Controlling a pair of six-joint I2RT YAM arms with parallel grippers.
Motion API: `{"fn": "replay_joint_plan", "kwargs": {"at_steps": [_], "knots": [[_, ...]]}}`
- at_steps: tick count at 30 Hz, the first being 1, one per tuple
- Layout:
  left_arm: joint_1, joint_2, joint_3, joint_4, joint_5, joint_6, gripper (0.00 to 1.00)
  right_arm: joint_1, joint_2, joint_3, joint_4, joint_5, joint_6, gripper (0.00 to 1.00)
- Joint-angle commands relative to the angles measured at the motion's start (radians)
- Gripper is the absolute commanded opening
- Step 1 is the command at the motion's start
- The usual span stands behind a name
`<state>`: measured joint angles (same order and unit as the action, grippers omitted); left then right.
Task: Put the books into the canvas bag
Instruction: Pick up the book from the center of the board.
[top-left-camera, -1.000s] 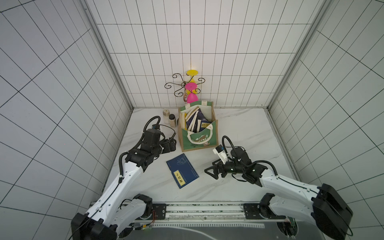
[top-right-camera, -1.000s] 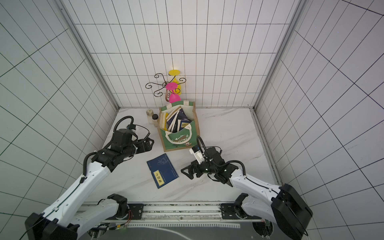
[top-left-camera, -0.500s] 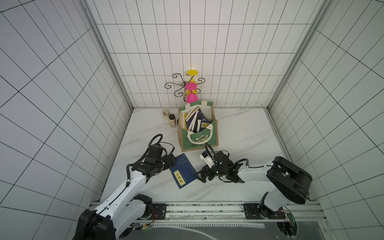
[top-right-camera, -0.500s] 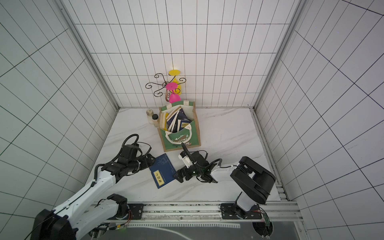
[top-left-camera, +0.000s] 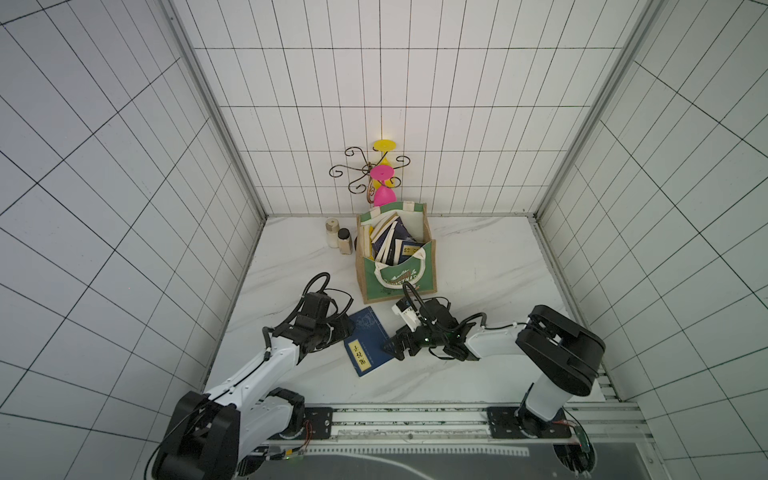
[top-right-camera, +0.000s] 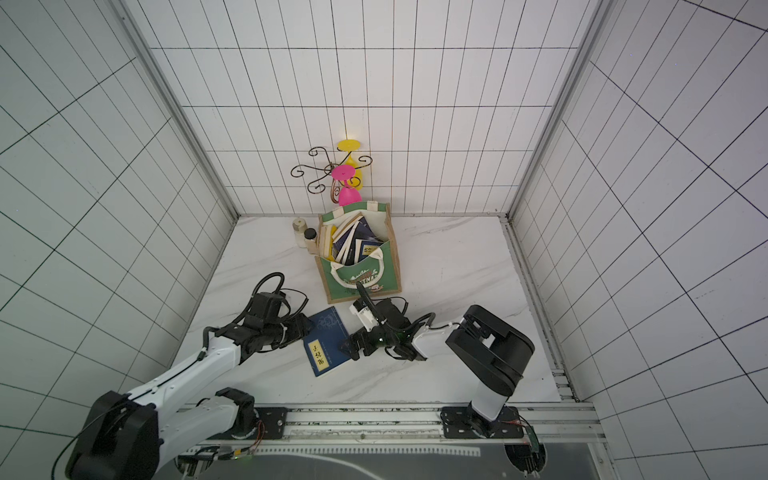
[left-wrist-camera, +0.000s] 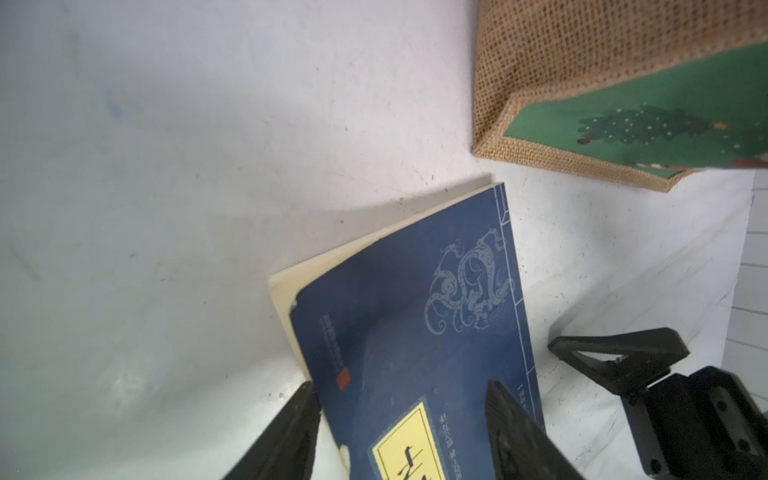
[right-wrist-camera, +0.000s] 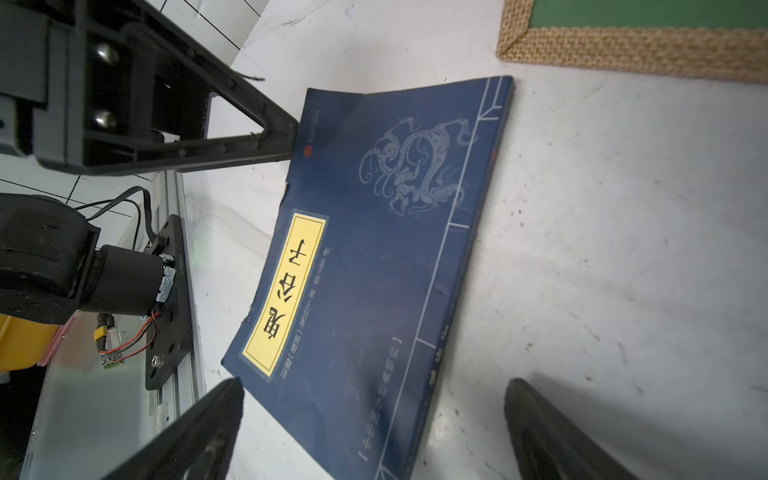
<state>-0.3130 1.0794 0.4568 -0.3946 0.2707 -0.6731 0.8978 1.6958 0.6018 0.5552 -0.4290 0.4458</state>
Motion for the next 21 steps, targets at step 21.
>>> {"fn": "replay_joint_plan", "kwargs": {"at_steps": [21], "knots": [[-0.001, 0.071, -0.029, 0.215, 0.166, 0.037, 0.29, 0.015, 0.022, 0.044, 0.043, -0.087, 0.012, 0.99]]}}
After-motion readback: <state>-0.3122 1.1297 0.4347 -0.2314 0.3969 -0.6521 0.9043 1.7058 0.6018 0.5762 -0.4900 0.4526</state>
